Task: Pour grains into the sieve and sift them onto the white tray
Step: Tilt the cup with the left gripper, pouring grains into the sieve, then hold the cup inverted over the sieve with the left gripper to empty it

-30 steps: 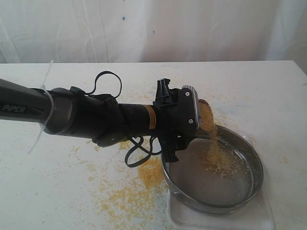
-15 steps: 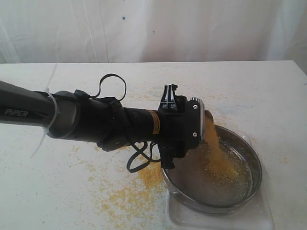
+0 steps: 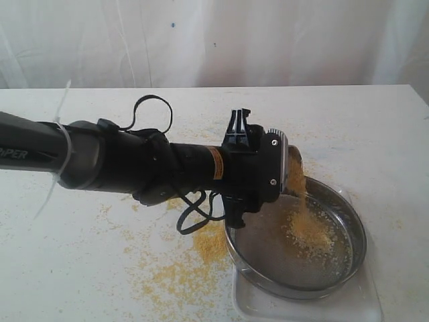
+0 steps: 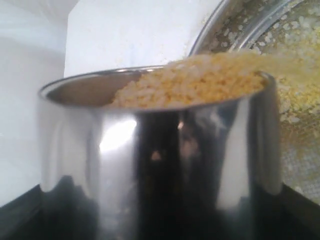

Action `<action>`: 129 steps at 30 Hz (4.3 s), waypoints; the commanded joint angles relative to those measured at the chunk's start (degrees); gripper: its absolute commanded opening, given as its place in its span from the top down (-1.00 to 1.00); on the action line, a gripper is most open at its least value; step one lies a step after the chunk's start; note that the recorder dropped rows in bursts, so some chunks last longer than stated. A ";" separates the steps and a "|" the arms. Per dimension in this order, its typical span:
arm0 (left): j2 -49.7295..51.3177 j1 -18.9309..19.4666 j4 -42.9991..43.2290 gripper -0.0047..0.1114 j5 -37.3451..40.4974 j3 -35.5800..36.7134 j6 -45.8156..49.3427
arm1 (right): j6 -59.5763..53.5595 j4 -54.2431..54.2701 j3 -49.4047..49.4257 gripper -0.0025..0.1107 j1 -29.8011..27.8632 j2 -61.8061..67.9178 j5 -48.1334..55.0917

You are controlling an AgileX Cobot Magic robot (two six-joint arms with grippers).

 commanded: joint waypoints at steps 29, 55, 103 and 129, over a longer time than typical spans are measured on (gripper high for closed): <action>-7.56 -0.23 7.09 0.92 15.82 -0.39 10.26 | -0.28 -0.26 0.12 0.96 -0.17 -0.29 -0.26; -7.90 -4.01 17.78 0.92 24.24 -0.39 14.85 | -0.28 -0.26 0.12 0.96 -0.17 -0.29 -0.26; -4.62 -4.93 32.15 0.92 18.15 -0.29 36.29 | -0.28 -0.26 0.12 0.96 -0.17 -0.29 -0.26; -3.38 -4.89 26.79 0.92 12.12 -0.63 41.48 | -0.28 -0.26 0.12 0.96 -0.17 -0.29 -0.26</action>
